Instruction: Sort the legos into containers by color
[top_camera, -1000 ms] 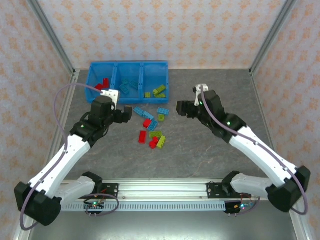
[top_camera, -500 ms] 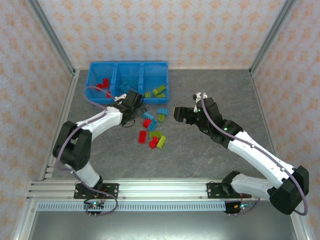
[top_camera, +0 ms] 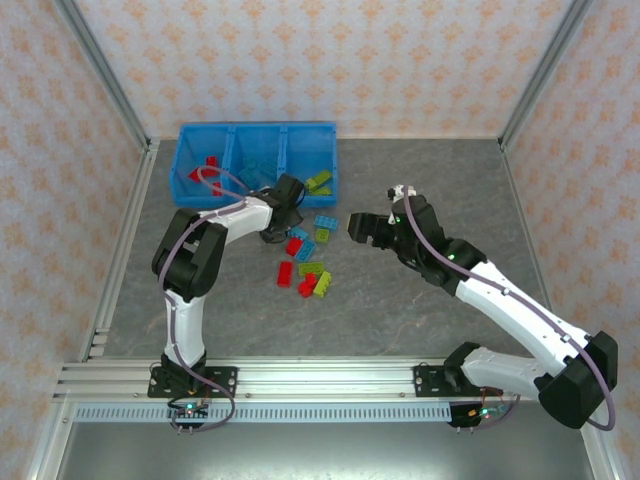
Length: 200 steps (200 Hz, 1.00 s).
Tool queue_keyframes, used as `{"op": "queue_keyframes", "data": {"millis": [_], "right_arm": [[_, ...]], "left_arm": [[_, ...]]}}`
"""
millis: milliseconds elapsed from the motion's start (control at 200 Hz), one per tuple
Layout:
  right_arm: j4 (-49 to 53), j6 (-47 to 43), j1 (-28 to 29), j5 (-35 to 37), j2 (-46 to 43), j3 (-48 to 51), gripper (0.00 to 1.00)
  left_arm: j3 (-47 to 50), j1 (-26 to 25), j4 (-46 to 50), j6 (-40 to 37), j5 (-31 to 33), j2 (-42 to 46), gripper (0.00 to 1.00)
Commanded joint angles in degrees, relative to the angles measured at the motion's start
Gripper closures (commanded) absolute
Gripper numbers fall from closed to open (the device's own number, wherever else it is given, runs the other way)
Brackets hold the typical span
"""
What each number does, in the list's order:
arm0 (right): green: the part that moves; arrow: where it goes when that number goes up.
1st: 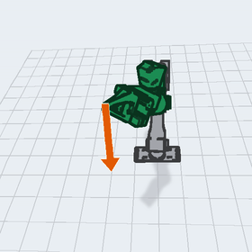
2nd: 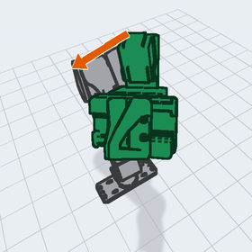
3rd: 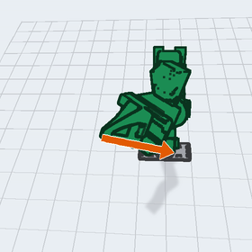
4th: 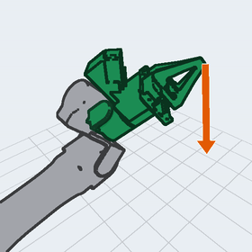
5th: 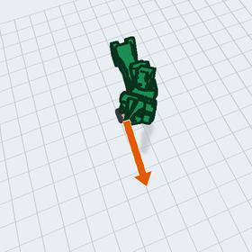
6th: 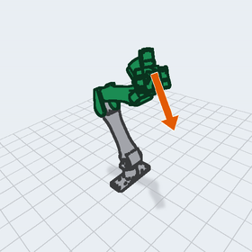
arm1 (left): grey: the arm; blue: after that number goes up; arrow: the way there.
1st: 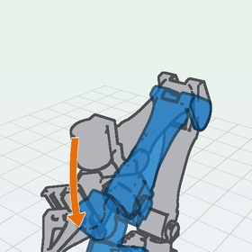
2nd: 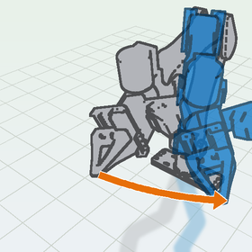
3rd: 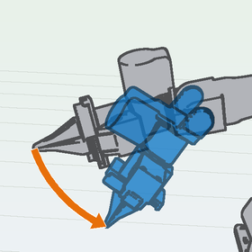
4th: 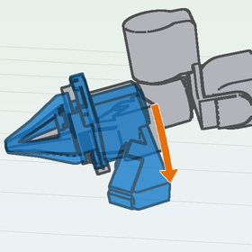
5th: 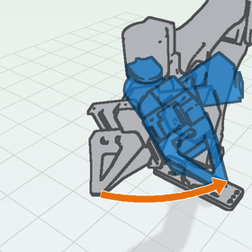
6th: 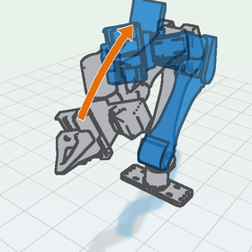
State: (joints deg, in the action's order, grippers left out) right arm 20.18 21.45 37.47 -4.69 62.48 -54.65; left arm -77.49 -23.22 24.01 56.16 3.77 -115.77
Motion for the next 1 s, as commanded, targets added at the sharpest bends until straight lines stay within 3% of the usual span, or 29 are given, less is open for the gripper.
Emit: {"op": "queue_keyframes", "data": {"millis": [0,150,230,455,621,766,996], "right_arm": [[1.17,0.95,0.32,1.1,-0.21,-2.6,0.08],[1.45,0.78,0.33,0.51,0.32,-3.7,0.08],[1.26,0.74,0.32,-1.31,0.78,-4.05,0.08],[0.31,3.06,0.4,-3.15,1.81,-3.89,0.08],[-0.43,3.75,0.36,-3.71,3.14,-4.63,0.08],[0.17,3.86,0.41,-3.95,3.68,-5.55,0.08],[3.84,4.01,0.41,-1.65,0.6,-4.86,0.08]], "left_arm": [[1.17,1.06,1.17,0.12,-0.34,-1.02,0.42],[4.35,1.25,-0.03,-0.29,0.12,1.22,0.67],[5.63,1.42,0.19,-1.08,0.22,3.93,0.73],[8.63,1.35,2.74,-4.59,1.29,20.1,0.79],[3.65,1.79,5.96,-12.48,10.41,28.21,0.78],[-5.49,5.61,7.12,-16.32,10.63,21.94,0.78],[-27.3,10.45,10.99,-20.02,5.7,1.53,0.77]]}}
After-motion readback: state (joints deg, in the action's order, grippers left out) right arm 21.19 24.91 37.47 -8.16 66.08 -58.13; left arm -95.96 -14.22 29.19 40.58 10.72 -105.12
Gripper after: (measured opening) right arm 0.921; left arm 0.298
